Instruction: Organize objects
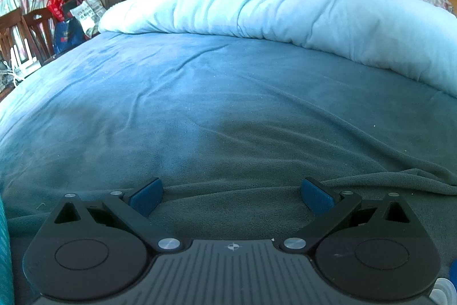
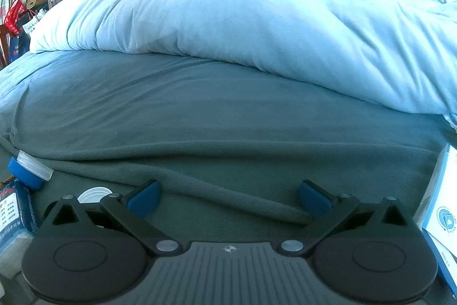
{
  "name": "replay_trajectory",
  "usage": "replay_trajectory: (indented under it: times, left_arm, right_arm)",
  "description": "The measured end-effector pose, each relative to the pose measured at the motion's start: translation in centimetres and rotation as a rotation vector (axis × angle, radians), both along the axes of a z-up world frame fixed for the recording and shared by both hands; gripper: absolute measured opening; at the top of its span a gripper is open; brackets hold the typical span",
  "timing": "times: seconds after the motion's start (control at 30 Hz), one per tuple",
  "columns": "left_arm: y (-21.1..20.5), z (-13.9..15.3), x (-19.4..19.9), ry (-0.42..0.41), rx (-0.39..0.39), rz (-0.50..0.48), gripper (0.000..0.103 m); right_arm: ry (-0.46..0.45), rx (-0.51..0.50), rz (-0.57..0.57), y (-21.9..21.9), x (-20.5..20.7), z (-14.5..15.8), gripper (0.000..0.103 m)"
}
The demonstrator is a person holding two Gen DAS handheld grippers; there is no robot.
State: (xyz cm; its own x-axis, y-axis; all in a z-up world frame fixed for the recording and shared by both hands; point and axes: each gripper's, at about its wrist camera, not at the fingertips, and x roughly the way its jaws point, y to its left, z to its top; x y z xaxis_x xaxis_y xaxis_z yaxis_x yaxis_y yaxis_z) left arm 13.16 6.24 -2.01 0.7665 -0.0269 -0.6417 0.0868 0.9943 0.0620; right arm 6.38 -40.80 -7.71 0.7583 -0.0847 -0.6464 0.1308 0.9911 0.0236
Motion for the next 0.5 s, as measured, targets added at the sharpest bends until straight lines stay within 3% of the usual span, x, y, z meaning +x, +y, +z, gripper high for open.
replay_trajectory:
  times: [0.3, 0.4, 0.43, 0.47, 0.5]
  left_arm:
    - [-0.3, -0.1, 0.5, 0.002, 0.014, 0.005, 0.103]
    - [0.1, 0.4, 0.4, 0.039, -0.022, 0.001, 0.103]
    - [0.2, 0.7, 0.3, 0.055, -0.039, -0.007, 0.103]
    - [0.5, 1.2, 0.0, 0.067, -0.068, -0.011, 0.101]
    - [0.8, 1.9, -0.6, 0.061, -0.105, -0.008, 0.095]
  right_arm:
    - [0.003, -0.001, 0.004, 0.1, 0.1, 0.0, 0.103]
    - [-0.003, 0.048, 0.009, -0.6, 0.1, 0.2, 0.103]
    - [-0.014, 0.075, 0.005, -0.9, -0.1, 0.6, 0.1]
    - [-0.033, 0.106, -0.008, -1.2, -0.6, 1.3, 0.086]
    - [-0.063, 0.127, -0.013, -1.1, -1.2, 2.5, 0.08]
